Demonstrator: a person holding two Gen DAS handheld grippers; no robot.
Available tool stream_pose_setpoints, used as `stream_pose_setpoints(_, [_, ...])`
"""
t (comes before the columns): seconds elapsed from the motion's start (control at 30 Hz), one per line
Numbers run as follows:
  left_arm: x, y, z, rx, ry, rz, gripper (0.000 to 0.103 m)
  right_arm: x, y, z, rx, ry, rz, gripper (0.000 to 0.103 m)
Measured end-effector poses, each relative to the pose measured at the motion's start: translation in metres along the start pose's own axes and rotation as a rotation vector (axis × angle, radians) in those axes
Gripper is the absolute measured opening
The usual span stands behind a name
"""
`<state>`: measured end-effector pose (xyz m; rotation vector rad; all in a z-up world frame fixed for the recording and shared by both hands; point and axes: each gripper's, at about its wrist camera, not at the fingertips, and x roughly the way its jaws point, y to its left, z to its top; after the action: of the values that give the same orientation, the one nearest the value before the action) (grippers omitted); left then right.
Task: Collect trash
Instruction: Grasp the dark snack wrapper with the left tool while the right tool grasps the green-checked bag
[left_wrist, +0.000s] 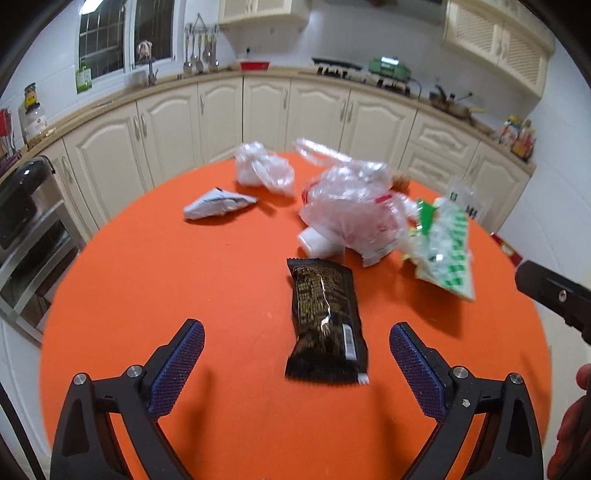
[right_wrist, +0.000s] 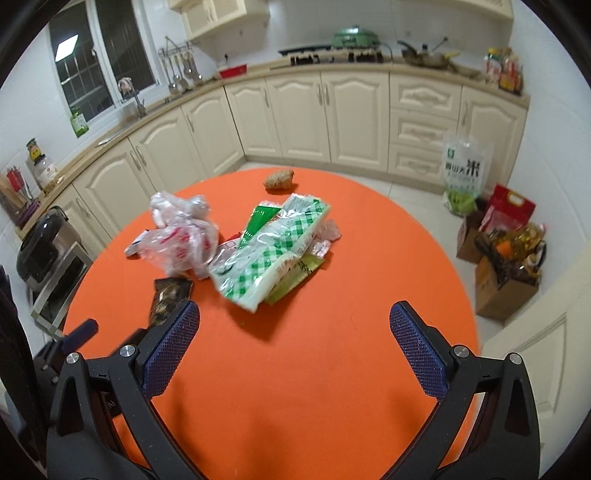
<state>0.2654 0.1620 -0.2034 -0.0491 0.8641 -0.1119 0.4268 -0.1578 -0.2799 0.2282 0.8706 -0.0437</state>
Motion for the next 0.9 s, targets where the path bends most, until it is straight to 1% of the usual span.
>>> stream_pose_setpoints(0.1, [0.021,-0.002,0.012,0.005,0.042,0.014,0.083,0.029,0.0,0.01,0.015,0.037,0.01,0.103])
stream_pose_setpoints(0.13, [0.027,-0.002,0.016,0.012,0.05,0.028,0.081,0.038,-0.001,0.013,0.021,0.049,0.012,0.103])
stream_pose_setpoints(0.17, [0.029,-0.003,0.018,0.027,0.037,0.042,0.08,0.047,-0.001,0.016,0.03,0.06,0.012,0.103])
stream_pose_setpoints(0.2, [0.033,-0.005,0.021,0.037,0.045,0.05,0.08,0.056,-0.002,0.02,0.041,0.07,0.012,0.103])
stream_pose_setpoints(0.3, [0.035,-0.001,0.03,0.042,0.041,0.054,0.076,0.079,0.0,0.03,0.07,0.101,0.018,0.103])
stream_pose_setpoints(0.37, [0.035,0.002,0.032,0.034,0.033,0.052,0.062,0.091,0.004,0.035,0.079,0.118,0.015,0.103])
stream_pose_setpoints(0.4, [0.037,0.003,0.034,0.032,0.029,0.056,0.058,0.096,0.008,0.036,0.075,0.126,0.01,0.103])
stream_pose_setpoints(0.43, [0.038,0.005,0.036,0.031,0.023,0.051,0.047,0.1,0.011,0.037,0.066,0.132,0.005,0.102])
stream_pose_setpoints(0.47, [0.04,0.005,0.038,0.033,0.021,0.049,0.043,0.103,0.016,0.035,0.049,0.136,0.002,0.091])
stream_pose_setpoints(0.5, [0.042,0.006,0.038,0.036,0.021,0.048,0.042,0.103,0.019,0.033,0.037,0.138,0.002,0.085])
stream_pose_setpoints(0.53, [0.042,0.008,0.04,0.037,0.02,0.043,0.04,0.101,0.023,0.031,0.018,0.129,-0.012,0.079])
stream_pose_setpoints(0.57, [0.044,0.008,0.038,0.038,0.018,0.039,0.036,0.099,0.024,0.028,0.005,0.121,-0.006,0.073])
stream_pose_setpoints(0.6, [0.043,0.009,0.036,0.037,0.017,0.034,0.034,0.096,0.024,0.026,0.007,0.118,0.009,0.07])
stream_pose_setpoints(0.63, [0.043,0.01,0.036,0.036,0.016,0.03,0.031,0.094,0.023,0.024,0.01,0.119,0.024,0.062])
stream_pose_setpoints(0.67, [0.044,0.009,0.032,0.033,0.014,0.025,0.03,0.091,0.022,0.023,0.011,0.119,0.036,0.055])
stream_pose_setpoints(0.7, [0.044,0.01,0.032,0.032,0.013,0.02,0.03,0.088,0.02,0.021,0.012,0.118,0.05,0.052])
stream_pose_setpoints(0.77, [0.041,0.013,0.027,0.023,0.011,0.003,0.028,0.083,0.018,0.018,0.009,0.113,0.07,0.039])
stream_pose_setpoints(0.8, [0.039,0.015,0.026,0.018,0.009,-0.002,0.027,0.079,0.016,0.016,0.01,0.108,0.077,0.037])
stream_pose_setpoints(0.83, [0.035,0.017,0.021,0.01,0.005,-0.008,0.026,0.076,0.014,0.014,0.01,0.104,0.084,0.033])
stream_pose_setpoints(0.87, [0.033,0.02,0.019,0.004,0.001,-0.013,0.021,0.071,0.013,0.011,0.011,0.099,0.098,0.03])
stream_pose_setpoints(0.9, [0.031,0.021,0.018,-0.001,-0.001,-0.017,0.015,0.068,0.011,0.008,0.012,0.097,0.108,0.029])
